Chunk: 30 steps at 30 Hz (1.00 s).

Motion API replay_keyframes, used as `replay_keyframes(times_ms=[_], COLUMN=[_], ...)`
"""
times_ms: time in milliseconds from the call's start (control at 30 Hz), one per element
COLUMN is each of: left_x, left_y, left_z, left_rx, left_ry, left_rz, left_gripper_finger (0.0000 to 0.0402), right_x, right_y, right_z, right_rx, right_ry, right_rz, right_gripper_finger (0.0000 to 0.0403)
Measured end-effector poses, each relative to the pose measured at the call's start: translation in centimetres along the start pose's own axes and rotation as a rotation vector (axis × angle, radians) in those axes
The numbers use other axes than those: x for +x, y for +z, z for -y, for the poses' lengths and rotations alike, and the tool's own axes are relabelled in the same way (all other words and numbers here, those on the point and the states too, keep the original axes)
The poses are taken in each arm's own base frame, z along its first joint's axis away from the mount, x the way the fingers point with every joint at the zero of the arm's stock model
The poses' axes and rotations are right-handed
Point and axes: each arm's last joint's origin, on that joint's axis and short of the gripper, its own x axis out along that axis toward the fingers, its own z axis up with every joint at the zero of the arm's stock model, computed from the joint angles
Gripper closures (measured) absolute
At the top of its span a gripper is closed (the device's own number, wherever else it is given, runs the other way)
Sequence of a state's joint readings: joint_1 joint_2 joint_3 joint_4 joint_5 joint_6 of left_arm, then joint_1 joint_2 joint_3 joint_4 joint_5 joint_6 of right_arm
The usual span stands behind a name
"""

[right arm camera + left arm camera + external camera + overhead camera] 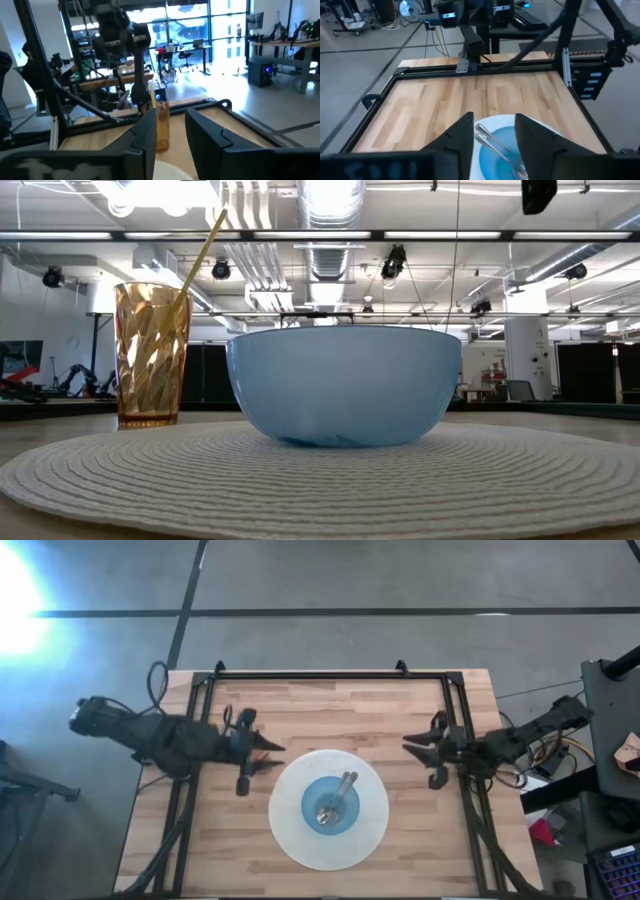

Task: Pick & Place Utensil
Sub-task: Return to Home Position

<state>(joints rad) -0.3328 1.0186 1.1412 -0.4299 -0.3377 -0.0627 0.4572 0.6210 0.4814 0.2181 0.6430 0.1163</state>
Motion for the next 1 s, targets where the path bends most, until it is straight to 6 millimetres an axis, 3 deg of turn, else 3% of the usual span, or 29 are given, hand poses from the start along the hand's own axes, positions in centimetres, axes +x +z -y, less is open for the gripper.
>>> replay_keyframes(times_ms=[167,367,567,1000], left_x=[-0.6,-2.0,-3.4,-5.6], left_y=[0.2,0.2,-0.7,-7.4], left_z=[-2.2,-3.2,-3.5,-3.9], left_rx=[-0.020,0.009,0.049,0.039], left_ry=[-0.027,-0.002,-0.002,-0.022], left_rz=[0.005,0.015,0.036,0.125], left_gripper_finger=[0.0328,0.0396,0.0401,0.0401], right_x=[-1.7,-3.4,-4.7,-7.2], right_y=[1.3,2.4,3.6,3.3], right_z=[1.2,2.3,3.1,5.0], right_rx=[-0.020,-0.043,-0.076,-0.181], right_ry=[0.001,-0.003,0.001,0.017], right_rz=[0.005,0.001,0.066,0.038], right_gripper_finger=[0.0329,0.0357,0.0384,0.0394])
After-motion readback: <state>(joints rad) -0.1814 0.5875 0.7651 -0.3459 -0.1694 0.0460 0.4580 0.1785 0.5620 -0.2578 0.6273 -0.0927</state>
